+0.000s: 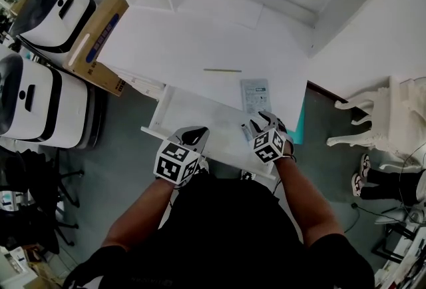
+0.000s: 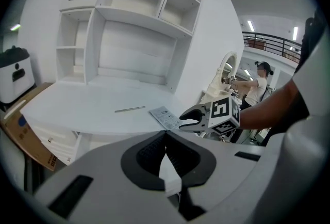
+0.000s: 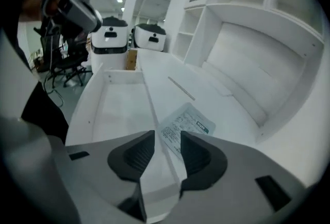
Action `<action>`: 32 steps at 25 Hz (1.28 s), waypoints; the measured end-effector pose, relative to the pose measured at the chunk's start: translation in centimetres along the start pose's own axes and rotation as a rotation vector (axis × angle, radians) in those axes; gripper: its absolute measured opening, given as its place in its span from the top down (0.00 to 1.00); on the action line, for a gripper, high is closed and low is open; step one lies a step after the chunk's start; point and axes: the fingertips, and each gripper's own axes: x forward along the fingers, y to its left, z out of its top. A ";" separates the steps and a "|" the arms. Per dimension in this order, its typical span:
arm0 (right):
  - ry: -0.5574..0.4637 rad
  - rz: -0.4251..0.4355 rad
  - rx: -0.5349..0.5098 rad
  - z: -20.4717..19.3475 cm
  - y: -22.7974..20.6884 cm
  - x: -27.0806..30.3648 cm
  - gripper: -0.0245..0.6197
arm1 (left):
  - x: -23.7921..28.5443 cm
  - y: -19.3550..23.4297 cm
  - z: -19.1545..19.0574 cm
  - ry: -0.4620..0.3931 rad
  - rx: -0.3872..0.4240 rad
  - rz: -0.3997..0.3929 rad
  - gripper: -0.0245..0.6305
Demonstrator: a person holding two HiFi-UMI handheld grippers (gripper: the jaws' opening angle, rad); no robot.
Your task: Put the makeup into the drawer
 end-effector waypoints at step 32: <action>0.037 -0.043 -0.009 1.0 -0.7 2.6 0.91 | -2.7 2.9 -0.6 -0.041 -0.061 0.048 0.95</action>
